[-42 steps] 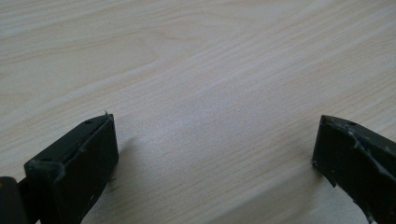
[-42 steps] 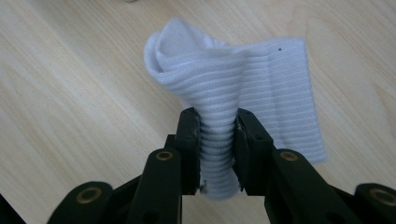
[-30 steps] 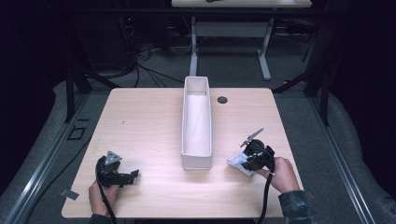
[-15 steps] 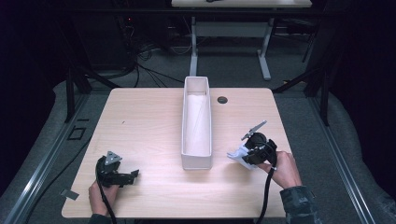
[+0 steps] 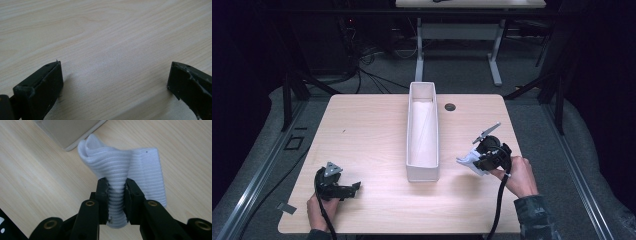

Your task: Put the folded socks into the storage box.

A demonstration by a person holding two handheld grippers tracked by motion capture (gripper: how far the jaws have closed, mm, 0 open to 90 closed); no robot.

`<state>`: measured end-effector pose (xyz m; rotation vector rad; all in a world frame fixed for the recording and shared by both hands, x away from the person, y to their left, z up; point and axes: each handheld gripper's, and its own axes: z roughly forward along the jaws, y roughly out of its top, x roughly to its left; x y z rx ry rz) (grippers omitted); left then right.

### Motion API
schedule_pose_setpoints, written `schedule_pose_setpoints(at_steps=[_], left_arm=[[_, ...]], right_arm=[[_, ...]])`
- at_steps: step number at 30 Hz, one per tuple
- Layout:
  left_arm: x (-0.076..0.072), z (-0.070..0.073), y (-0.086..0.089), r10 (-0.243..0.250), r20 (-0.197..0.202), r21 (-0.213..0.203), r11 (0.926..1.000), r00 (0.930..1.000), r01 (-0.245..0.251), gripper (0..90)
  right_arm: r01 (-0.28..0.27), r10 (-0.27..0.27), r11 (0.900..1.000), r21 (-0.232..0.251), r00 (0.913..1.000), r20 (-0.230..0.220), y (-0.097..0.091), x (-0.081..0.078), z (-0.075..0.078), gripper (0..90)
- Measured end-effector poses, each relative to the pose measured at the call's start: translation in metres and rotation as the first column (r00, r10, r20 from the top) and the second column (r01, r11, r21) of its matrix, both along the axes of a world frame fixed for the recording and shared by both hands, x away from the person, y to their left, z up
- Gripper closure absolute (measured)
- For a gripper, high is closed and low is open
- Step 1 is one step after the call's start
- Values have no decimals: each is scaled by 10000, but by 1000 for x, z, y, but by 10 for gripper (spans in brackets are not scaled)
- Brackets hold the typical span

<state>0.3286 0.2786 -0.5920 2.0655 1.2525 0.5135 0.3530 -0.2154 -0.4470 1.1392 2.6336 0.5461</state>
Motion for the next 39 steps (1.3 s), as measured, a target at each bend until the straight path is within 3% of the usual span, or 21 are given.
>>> schedule_pose_setpoints(at_steps=[5,7,12,39], left_arm=[[0,0,0,-2,-1,3,10000,10000,2,0],[0,0,0,7,5,12,10000,10000,-7,0],[0,0,0,9,7,17,10000,10000,-9,0],[0,0,0,-3,-3,4,10000,10000,3,0]], right_arm=[[45,-45,10000,-84,9999,117,0,3,6,753],[-61,60,9999,136,10000,42,0,4,8,753],[-5,5,10000,-39,9998,174,1,6,16,753],[-192,180,9998,107,9950,983,13,20,72,755]])
